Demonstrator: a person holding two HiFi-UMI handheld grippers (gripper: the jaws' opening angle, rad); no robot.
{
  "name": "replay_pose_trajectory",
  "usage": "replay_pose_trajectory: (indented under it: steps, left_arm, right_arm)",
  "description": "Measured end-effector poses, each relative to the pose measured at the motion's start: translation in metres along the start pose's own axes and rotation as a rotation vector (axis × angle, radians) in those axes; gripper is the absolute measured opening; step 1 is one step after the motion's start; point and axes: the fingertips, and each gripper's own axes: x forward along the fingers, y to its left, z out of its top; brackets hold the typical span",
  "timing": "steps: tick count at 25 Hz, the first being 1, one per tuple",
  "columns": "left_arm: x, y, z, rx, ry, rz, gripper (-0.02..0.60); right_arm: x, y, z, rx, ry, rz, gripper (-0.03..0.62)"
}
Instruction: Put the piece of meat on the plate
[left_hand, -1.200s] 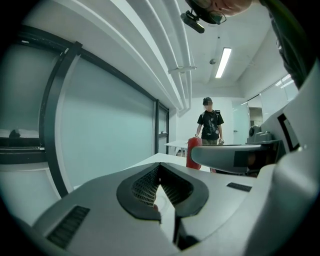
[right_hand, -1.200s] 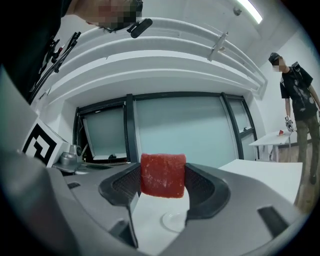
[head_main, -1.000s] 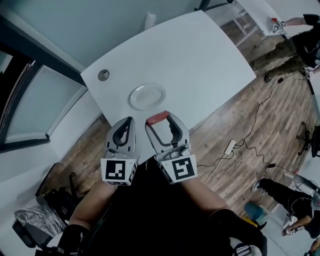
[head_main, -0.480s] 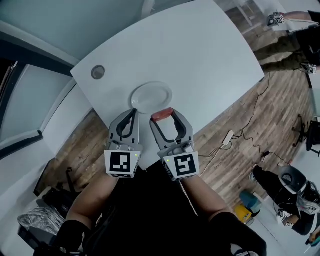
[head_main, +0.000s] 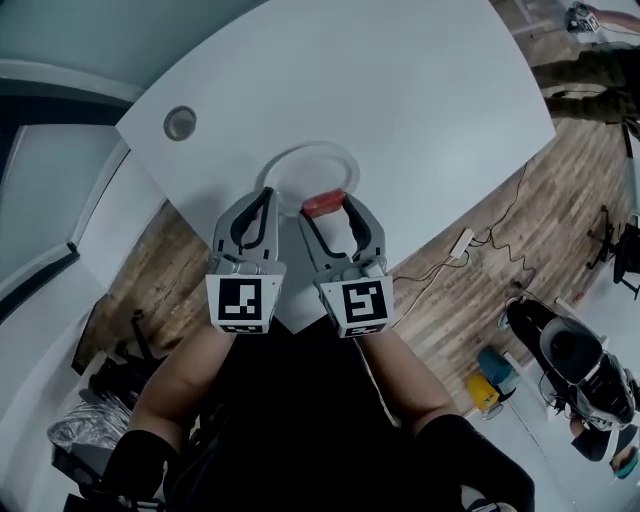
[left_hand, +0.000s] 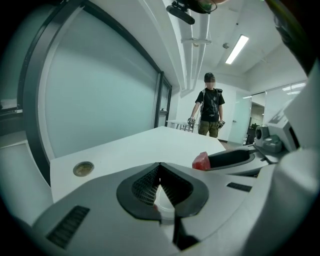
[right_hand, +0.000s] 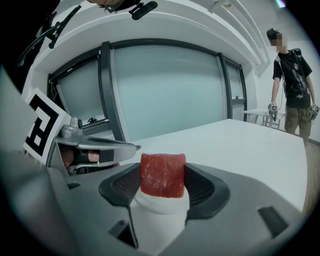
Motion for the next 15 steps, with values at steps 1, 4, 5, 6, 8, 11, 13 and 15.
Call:
replay_pose_trajectory:
  steps: [1, 4, 5, 6, 8, 11, 13, 15]
  left_arm:
    - [0.007, 0.003, -0.003, -0.004, 0.007, 0.0, 0.003]
    - [-0.014, -0.005, -0.002, 0.0, 0.007, -0.003, 0.003]
    - [-0.019, -0.005, -0.001, 0.001, 0.007, -0.006, 0.003]
    - [-0.02, -0.004, -0.003, -0.001, 0.011, -0.01, 0.003]
    - [-0.01, -0.001, -0.007, -0.007, 0.025, -0.018, 0.003]
    - [0.007, -0.001, -0.01, -0.02, 0.04, -0.024, 0.003]
    - [0.001, 0.001, -0.011, -0.024, 0.039, -0.027, 0.003]
    - [-0.007, 0.002, -0.012, -0.028, 0.037, -0.028, 0.003]
  right_arm:
    - [0.007, -0.003, -0.004, 0.005, 0.013, -0.006, 0.276]
    - [-0.011, 0.011, -0.002, -0.002, 0.017, -0.018, 0.276]
    - [-0.014, 0.016, -0.001, -0.01, 0.019, -0.021, 0.276]
    - [-0.012, 0.018, -0.001, -0.016, 0.026, -0.024, 0.276]
    - [-0.003, 0.015, -0.005, -0.019, 0.057, -0.029, 0.276]
    - [0.009, 0.0, -0.013, -0.017, 0.109, -0.042, 0.276]
    - [0.007, 0.004, -0.017, -0.013, 0.135, -0.054, 0.276]
    - [0.005, 0.009, -0.019, -0.015, 0.16, -0.061, 0.276]
